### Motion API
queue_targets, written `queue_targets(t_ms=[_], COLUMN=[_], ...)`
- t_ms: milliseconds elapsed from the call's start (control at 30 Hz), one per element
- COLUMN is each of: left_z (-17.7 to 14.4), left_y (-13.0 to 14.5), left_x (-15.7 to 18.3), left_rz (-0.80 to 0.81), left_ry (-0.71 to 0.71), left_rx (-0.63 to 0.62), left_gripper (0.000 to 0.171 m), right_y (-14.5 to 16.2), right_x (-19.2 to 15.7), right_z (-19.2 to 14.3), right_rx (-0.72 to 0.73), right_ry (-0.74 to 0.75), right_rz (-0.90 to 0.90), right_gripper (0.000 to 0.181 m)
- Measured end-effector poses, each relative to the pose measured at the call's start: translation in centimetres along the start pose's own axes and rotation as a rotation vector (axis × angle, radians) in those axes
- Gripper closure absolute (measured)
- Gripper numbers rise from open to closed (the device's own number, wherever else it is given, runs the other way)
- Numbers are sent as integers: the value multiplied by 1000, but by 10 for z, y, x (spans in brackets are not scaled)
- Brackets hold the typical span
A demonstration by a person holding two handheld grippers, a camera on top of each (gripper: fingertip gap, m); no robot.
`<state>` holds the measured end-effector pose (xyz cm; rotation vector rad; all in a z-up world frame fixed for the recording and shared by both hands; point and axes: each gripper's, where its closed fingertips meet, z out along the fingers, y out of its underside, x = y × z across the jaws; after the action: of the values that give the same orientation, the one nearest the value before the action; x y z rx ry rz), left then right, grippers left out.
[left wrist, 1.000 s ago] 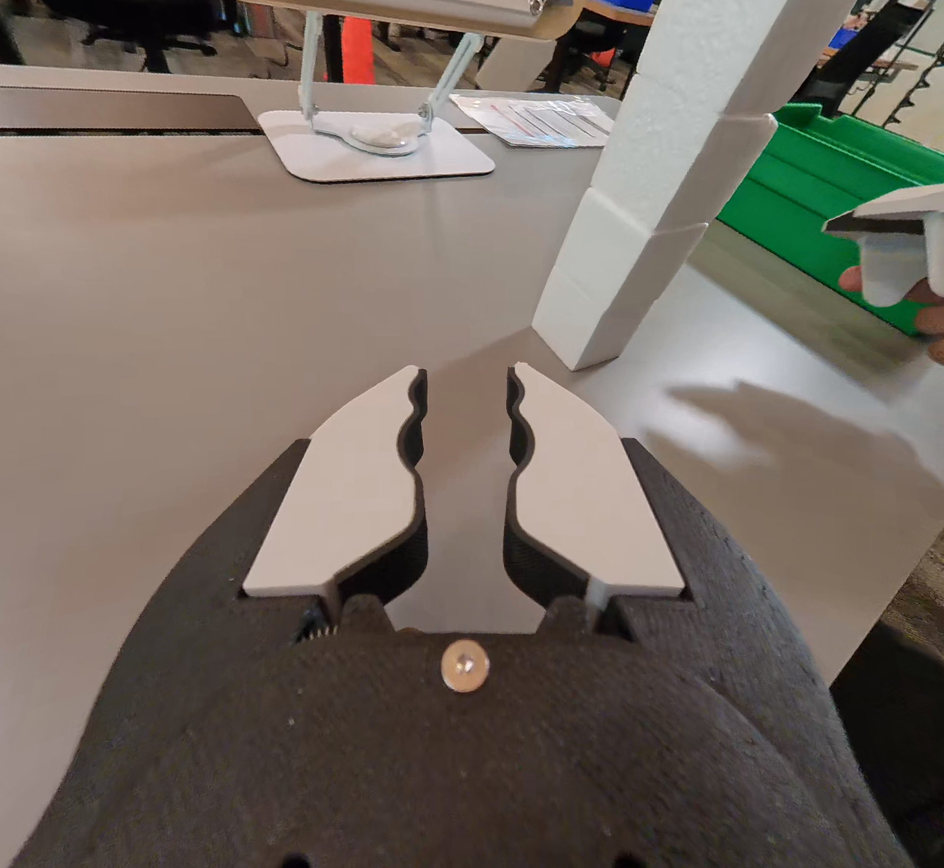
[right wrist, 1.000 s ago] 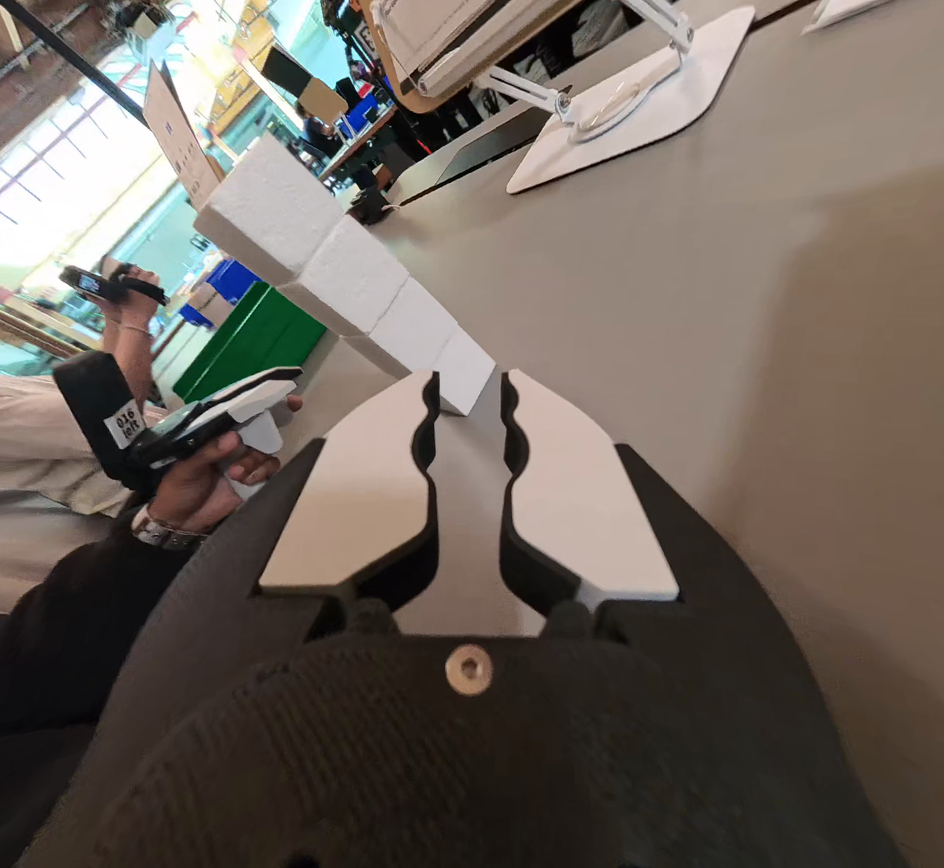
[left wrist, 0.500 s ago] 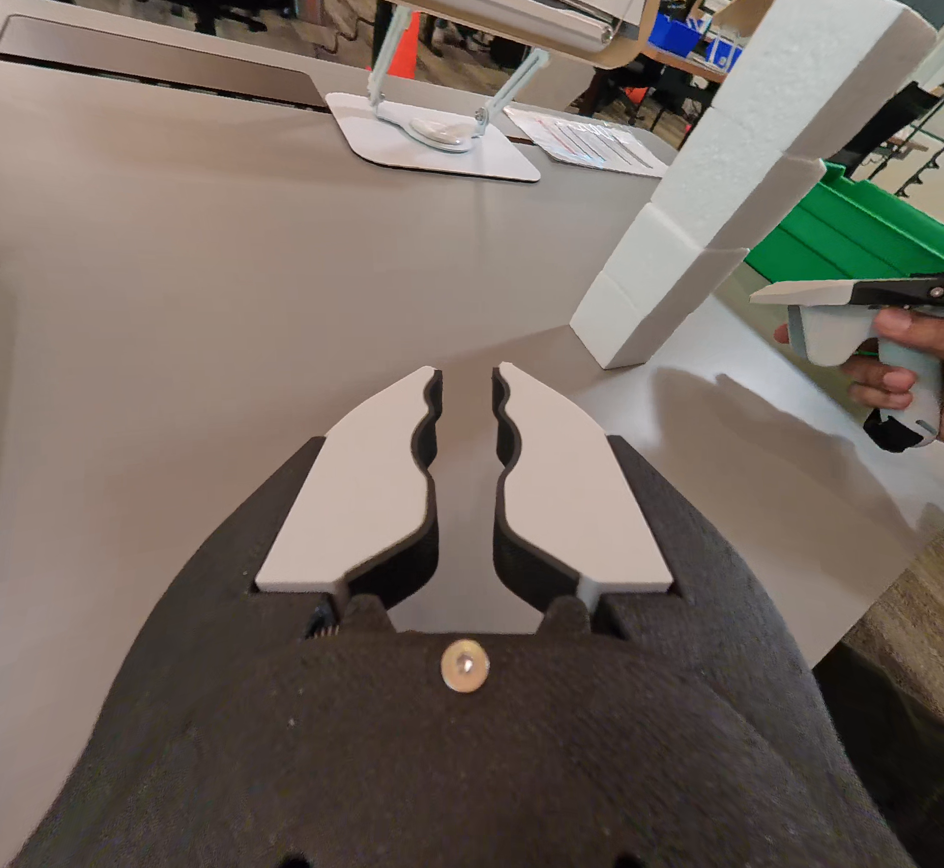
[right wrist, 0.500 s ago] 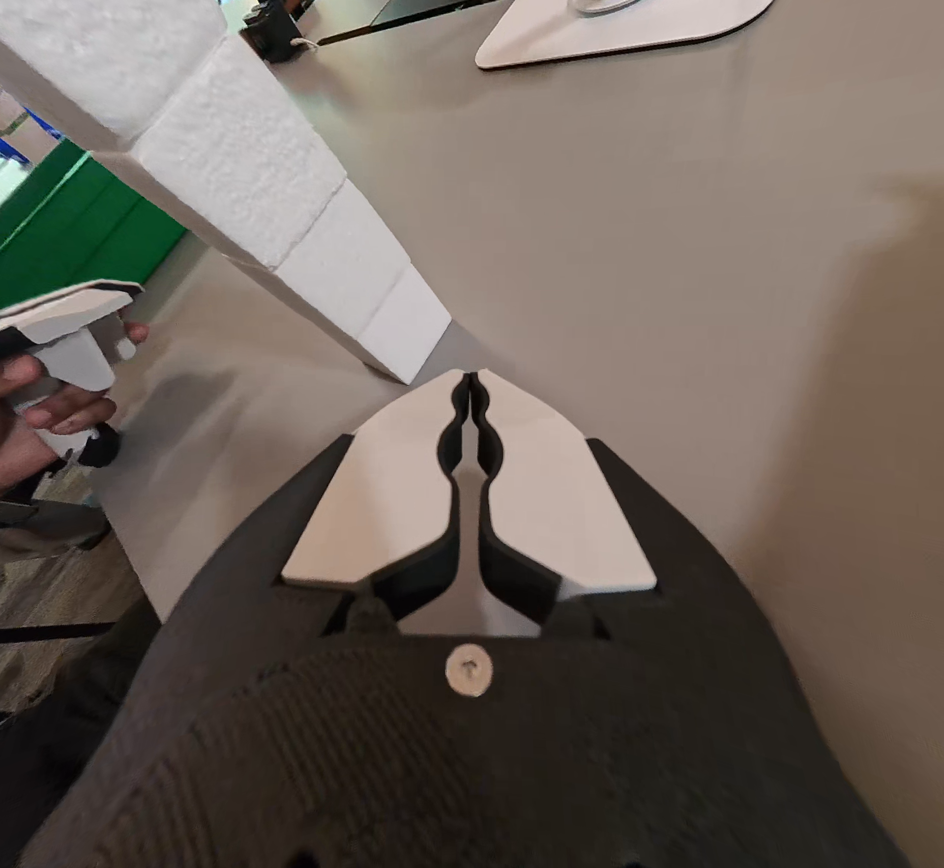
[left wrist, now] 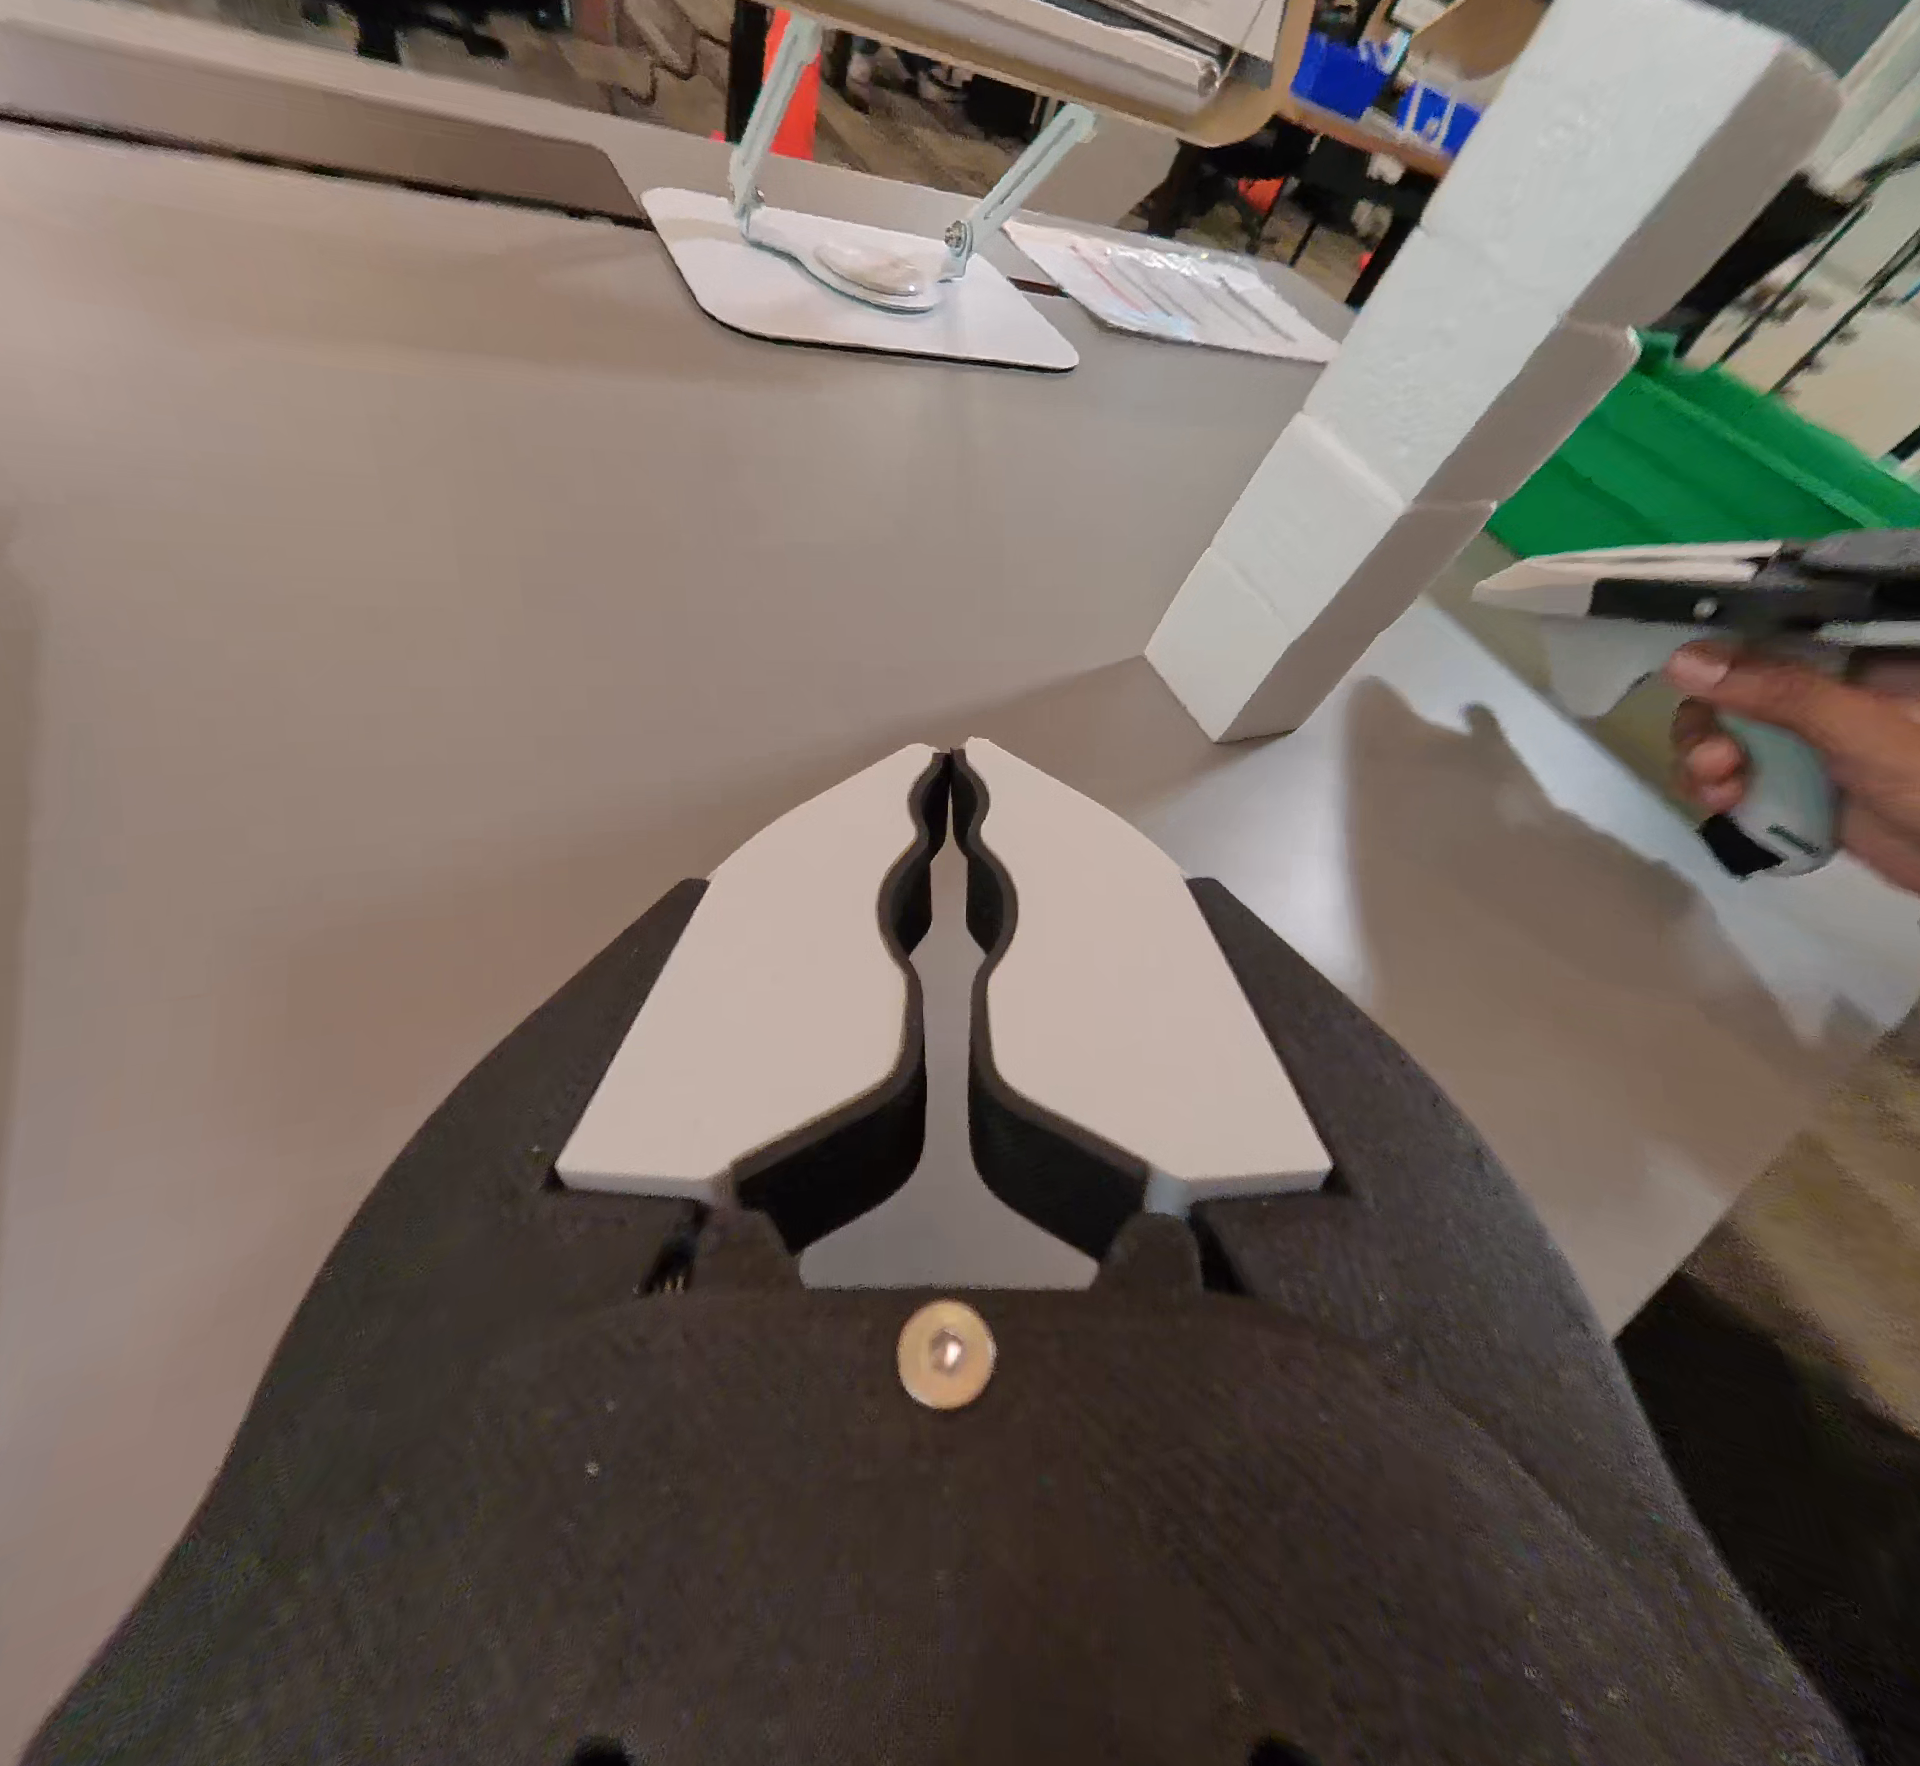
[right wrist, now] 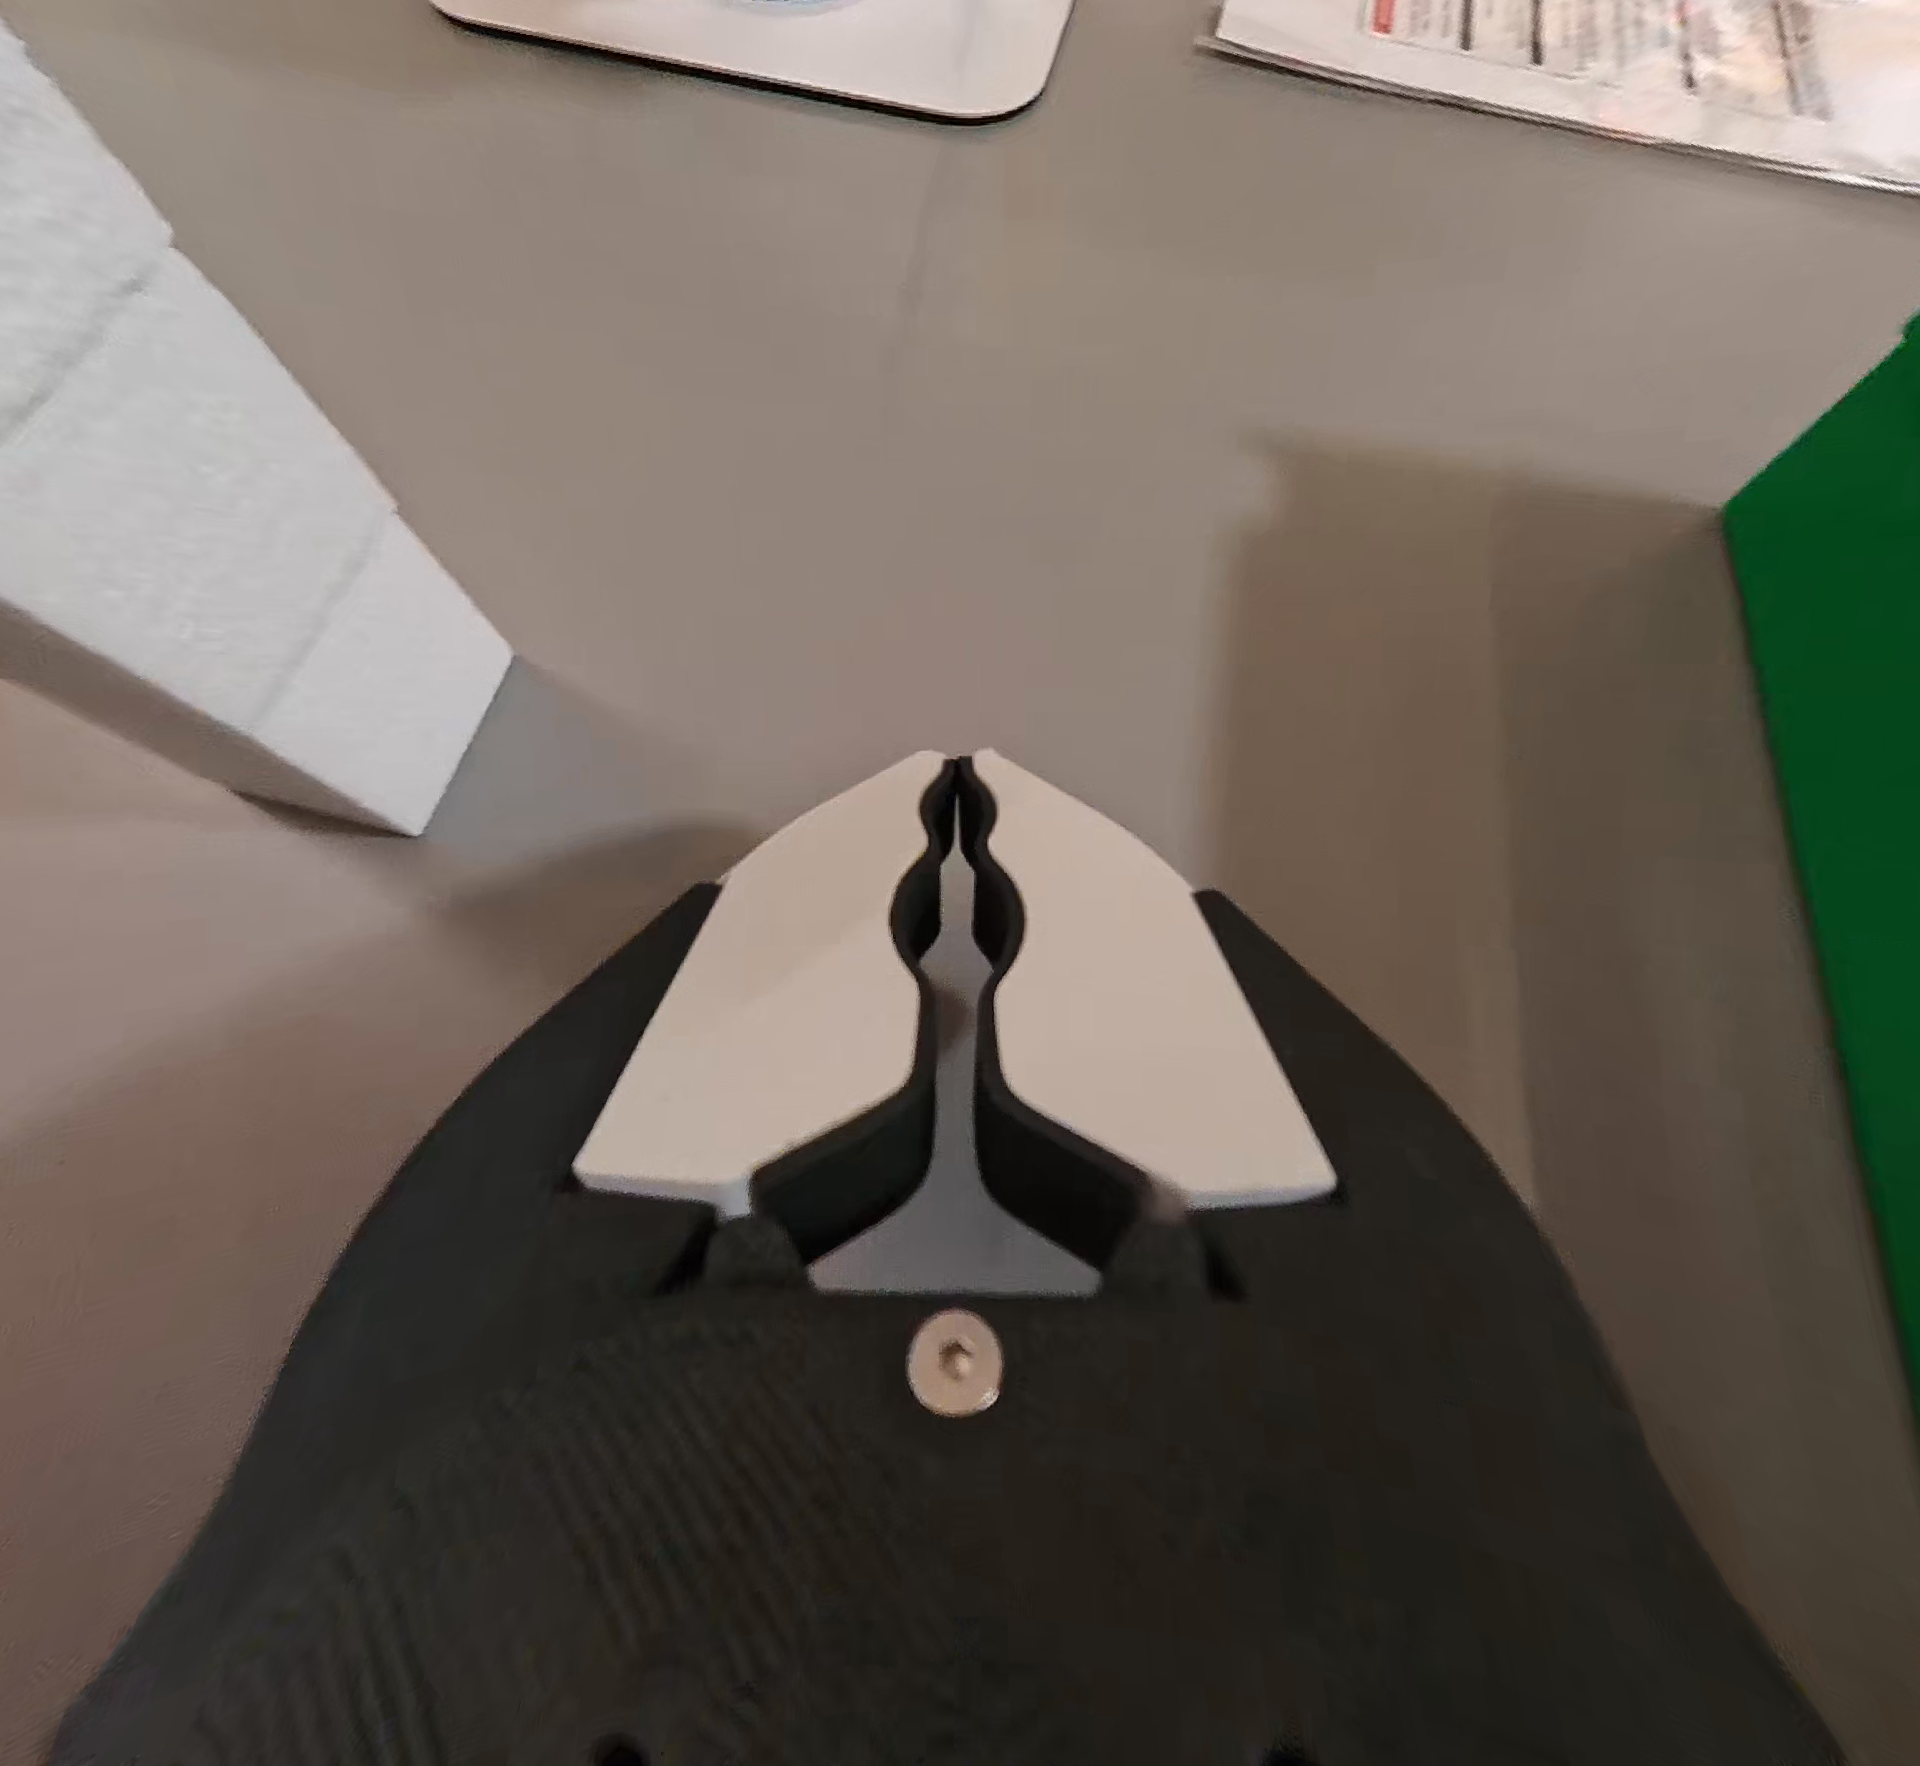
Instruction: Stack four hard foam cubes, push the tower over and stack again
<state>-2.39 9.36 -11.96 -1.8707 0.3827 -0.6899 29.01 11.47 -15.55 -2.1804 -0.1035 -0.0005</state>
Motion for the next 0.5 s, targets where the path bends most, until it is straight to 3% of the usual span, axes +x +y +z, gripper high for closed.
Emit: queue_targets(t_ms=[67,233,500], left_z=[0,-7,-21], left_y=[2,5,5], left_x=[3,2,-11], left_rz=[59,-11,9], left_ry=[-15,-8,-67], left_rx=[-4,-2,13], left_gripper=[171,169,169], right_y=[0,0,3], right_x=[3,0,1], right_z=[2,6,11], right_rx=[-1,-6,-68], right_ry=[36,44,114], right_rz=[10,21,168], right_gripper=[181,181,181])
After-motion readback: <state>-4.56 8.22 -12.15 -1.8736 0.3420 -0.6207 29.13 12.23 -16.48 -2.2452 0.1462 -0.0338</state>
